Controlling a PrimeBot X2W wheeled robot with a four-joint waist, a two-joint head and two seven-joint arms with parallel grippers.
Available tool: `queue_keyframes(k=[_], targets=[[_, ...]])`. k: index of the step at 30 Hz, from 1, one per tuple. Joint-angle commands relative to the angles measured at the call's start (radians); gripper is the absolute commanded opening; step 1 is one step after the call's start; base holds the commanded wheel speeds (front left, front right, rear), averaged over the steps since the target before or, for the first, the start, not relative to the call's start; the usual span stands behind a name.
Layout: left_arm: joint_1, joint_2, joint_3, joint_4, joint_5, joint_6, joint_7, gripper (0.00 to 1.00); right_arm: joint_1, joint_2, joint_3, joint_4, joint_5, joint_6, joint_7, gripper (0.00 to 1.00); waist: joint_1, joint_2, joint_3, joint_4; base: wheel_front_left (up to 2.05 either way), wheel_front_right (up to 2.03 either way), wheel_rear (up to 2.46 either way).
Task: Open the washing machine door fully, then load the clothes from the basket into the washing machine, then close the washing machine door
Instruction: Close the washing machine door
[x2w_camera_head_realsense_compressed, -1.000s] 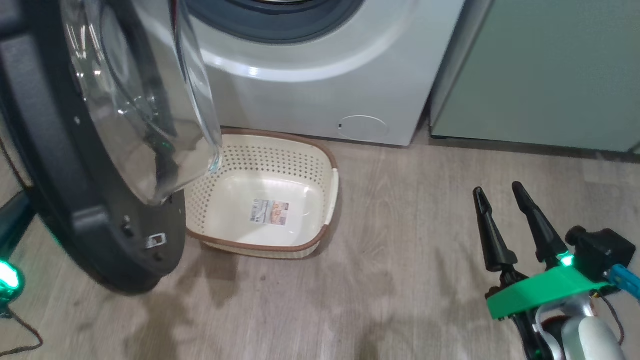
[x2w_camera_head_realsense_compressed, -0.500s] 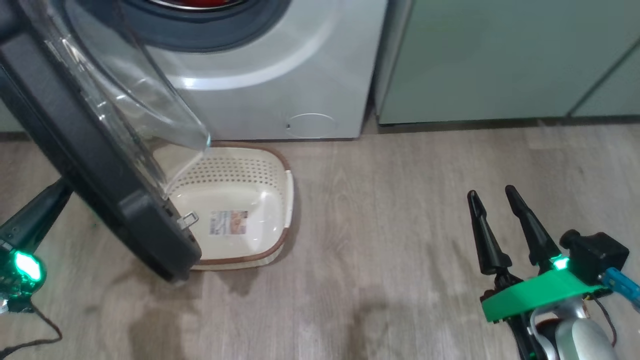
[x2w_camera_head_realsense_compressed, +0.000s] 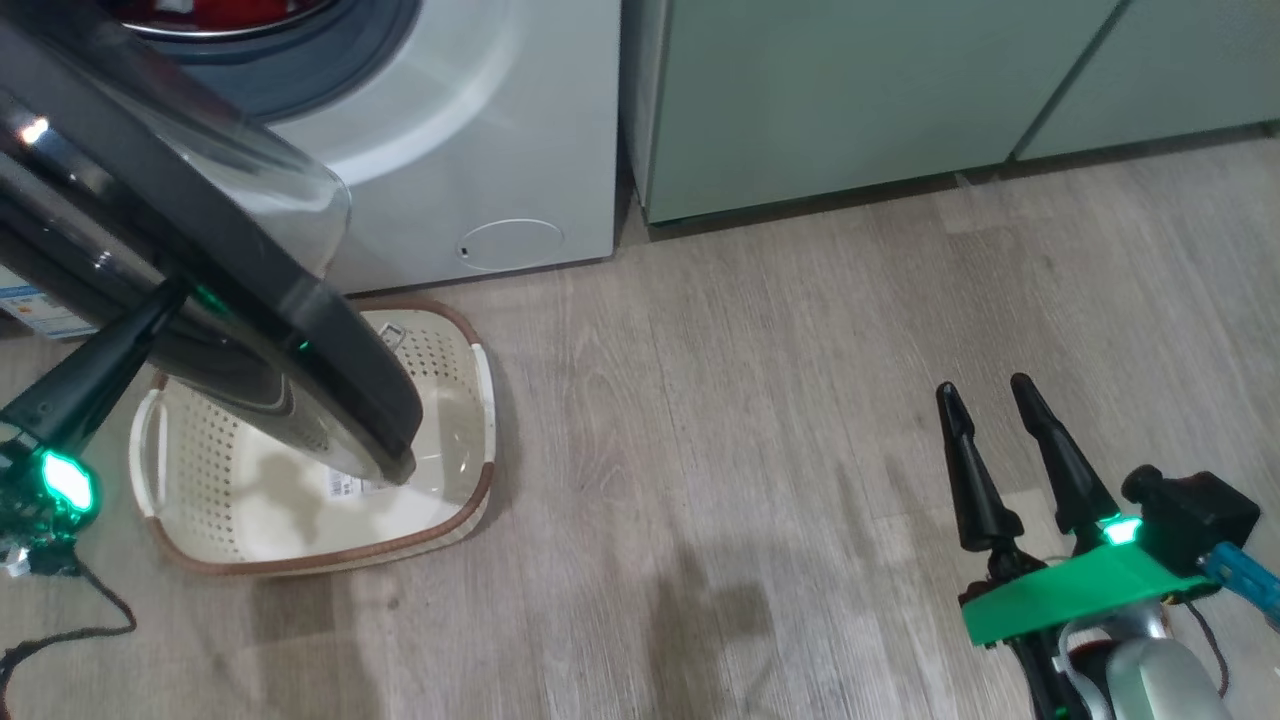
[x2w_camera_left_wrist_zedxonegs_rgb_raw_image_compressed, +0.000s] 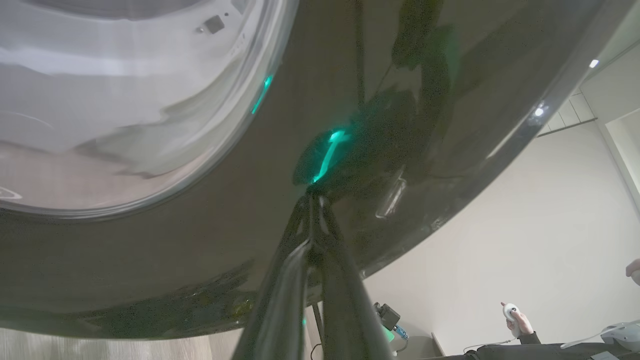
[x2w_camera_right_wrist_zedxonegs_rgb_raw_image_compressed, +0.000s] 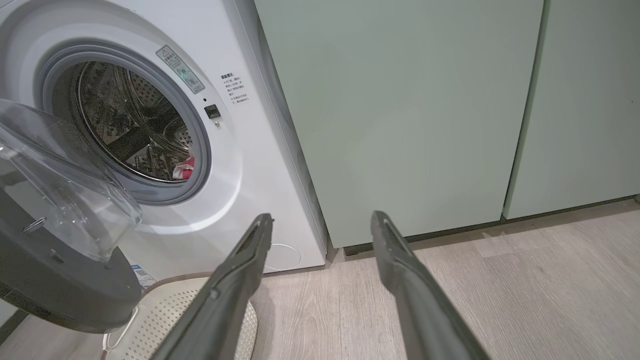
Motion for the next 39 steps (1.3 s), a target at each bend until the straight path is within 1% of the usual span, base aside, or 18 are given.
queue_keyframes(k=[1,8,14,17,20,21,22,23,24,27,31,34,39], targets=[[-0.046,0.025,0.031,-0.039,0.006,0.005,0.0,0.0,-0.027,-0.008,0.022,-0.03,0.007,0.0,-0.011,1.0,0.0,0.0,0.005,-0.006,0.0,0.0,0.0],[-0.055,0.014,0.038,-0.039,-0.002,0.003,-0.009,0.0,-0.032,-0.008,0.02,-0.025,0.012,0.0,-0.022,1.0,0.0,0.0,0.019,-0.009,0.0,0.0,0.0],[-0.036,-0.005,0.06,-0.049,-0.015,-0.006,-0.022,0.0,-0.038,-0.008,0.017,-0.018,0.012,0.0,-0.029,1.0,0.0,0.0,0.024,0.01,0.0,0.0,0.0],[-0.01,-0.025,0.076,-0.059,-0.022,-0.015,-0.033,0.0,-0.042,-0.008,0.019,-0.015,0.014,0.0,-0.032,1.0,0.0,0.0,0.024,0.02,0.0,0.0,0.0],[0.02,-0.065,0.103,-0.068,-0.041,-0.029,-0.058,0.0,-0.044,-0.008,0.02,-0.011,0.015,0.0,-0.034,1.0,0.0,0.0,0.023,0.03,0.0,0.0,0.0],[0.032,-0.081,0.111,-0.071,-0.048,-0.033,-0.067,0.03,-0.044,-0.008,0.02,-0.01,0.015,0.0,-0.035,1.0,0.0,0.0,0.022,0.034,0.0,0.0,0.0],[0.044,-0.098,0.121,-0.073,-0.054,-0.037,-0.078,0.45,-0.044,-0.008,0.02,-0.008,0.014,0.0,-0.035,1.0,0.0,0.0,0.021,0.038,0.0,0.0,0.0],[0.055,-0.114,0.129,-0.075,-0.06,-0.041,-0.088,0.98,-0.044,-0.008,0.02,-0.007,0.014,0.0,-0.035,1.0,0.0,0.0,0.021,0.041,0.0,0.0,0.0],[0.067,-0.13,0.136,-0.077,-0.063,-0.045,-0.097,1.0,-0.044,-0.008,0.02,-0.006,0.013,0.0,-0.035,1.0,0.0,0.0,0.019,0.045,0.0,0.0,0.0],[0.101,-0.171,0.163,-0.067,-0.053,-0.054,-0.15,1.0,-0.043,-0.008,0.022,-0.005,0.01,0.0,-0.032,1.0,0.0,0.0,0.014,0.053,0.0,0.0,0.0],[0.153,-0.209,0.165,-0.067,-0.056,-0.064,-0.2,1.0,-0.038,-0.008,0.018,-0.004,0.007,0.0,-0.027,1.0,0.0,0.0,0.004,0.064,0.0,0.0,0.0],[0.191,-0.223,0.148,-0.069,-0.073,-0.07,-0.234,1.0,-0.033,-0.008,0.015,-0.005,0.004,0.0,-0.023,1.0,0.0,0.0,-0.005,0.075,0.0,0.0,0.0],[0.255,-0.229,0.097,-0.068,-0.12,-0.076,-0.297,1.0,-0.025,-0.008,0.013,-0.006,0.0,0.0,-0.011,1.0,0.0,0.0,-0.024,0.085,0.0,0.0,0.0]])
